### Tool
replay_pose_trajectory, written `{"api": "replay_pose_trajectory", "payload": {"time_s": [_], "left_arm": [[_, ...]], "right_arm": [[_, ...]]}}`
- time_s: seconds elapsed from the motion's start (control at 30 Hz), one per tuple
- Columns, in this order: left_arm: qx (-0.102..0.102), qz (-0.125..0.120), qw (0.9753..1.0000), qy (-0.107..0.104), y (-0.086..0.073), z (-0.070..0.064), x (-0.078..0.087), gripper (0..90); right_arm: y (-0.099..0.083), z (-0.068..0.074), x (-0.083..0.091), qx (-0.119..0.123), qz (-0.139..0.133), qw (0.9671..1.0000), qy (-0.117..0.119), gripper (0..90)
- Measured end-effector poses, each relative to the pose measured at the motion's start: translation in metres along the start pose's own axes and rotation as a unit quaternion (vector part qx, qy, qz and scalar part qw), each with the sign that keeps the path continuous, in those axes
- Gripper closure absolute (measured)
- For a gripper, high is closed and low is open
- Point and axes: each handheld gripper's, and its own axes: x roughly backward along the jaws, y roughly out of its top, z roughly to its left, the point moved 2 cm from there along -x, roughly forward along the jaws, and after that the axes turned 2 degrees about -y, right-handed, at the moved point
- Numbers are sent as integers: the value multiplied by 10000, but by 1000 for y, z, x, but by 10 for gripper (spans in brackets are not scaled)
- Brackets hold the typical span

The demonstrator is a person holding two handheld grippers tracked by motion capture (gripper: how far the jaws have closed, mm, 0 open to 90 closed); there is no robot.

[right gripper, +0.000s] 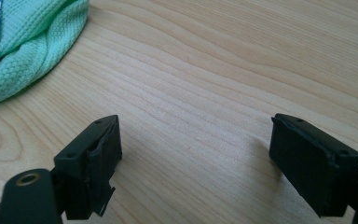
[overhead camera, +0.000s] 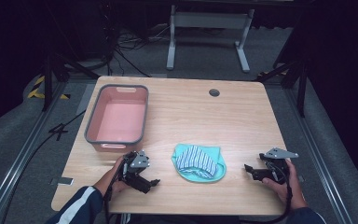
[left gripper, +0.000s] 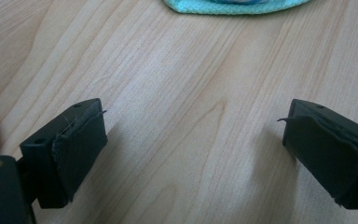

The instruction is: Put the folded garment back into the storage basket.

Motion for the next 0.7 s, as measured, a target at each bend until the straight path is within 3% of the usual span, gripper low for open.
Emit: {"api": "replay_pose_trajectory", "payload": {"time_s": [0.7], "left_arm": [[-86,50,9999,-42,0,2,1,59]], "right_arm": [[0,0,0,-39,4,10000,-23,166]]}}
